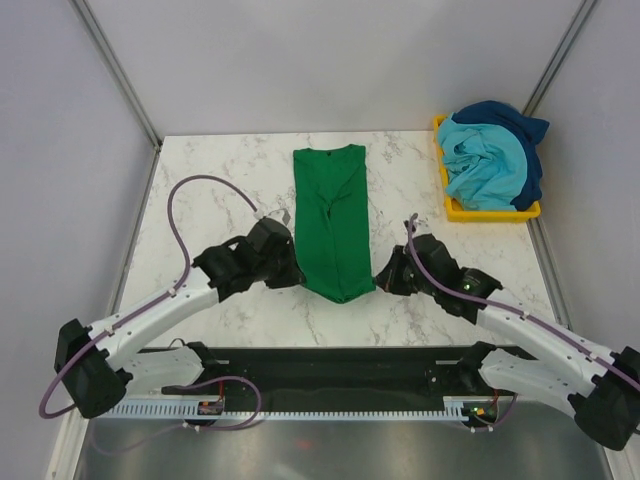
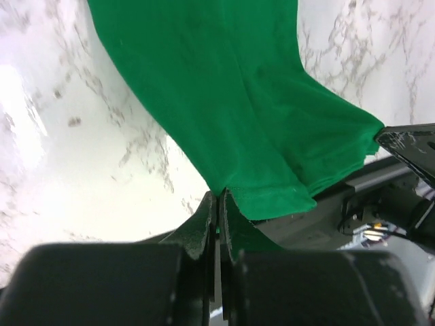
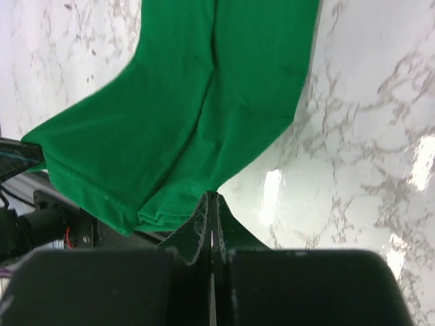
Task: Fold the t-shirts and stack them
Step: Fold the tshirt
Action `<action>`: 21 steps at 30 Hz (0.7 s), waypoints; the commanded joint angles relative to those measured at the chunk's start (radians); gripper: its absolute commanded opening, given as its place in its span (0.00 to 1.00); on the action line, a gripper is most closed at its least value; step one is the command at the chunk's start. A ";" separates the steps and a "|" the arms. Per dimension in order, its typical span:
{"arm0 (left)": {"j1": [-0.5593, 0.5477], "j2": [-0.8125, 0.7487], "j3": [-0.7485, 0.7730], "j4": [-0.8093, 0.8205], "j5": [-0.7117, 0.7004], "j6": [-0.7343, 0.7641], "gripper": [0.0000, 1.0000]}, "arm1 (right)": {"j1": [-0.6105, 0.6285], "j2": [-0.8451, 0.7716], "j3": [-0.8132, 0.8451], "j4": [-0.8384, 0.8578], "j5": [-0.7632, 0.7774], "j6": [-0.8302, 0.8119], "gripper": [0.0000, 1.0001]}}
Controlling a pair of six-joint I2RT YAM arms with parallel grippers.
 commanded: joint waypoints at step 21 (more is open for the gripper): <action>0.367 0.677 0.646 -0.063 0.038 0.337 0.02 | -0.288 0.702 0.656 0.033 0.008 -0.370 0.00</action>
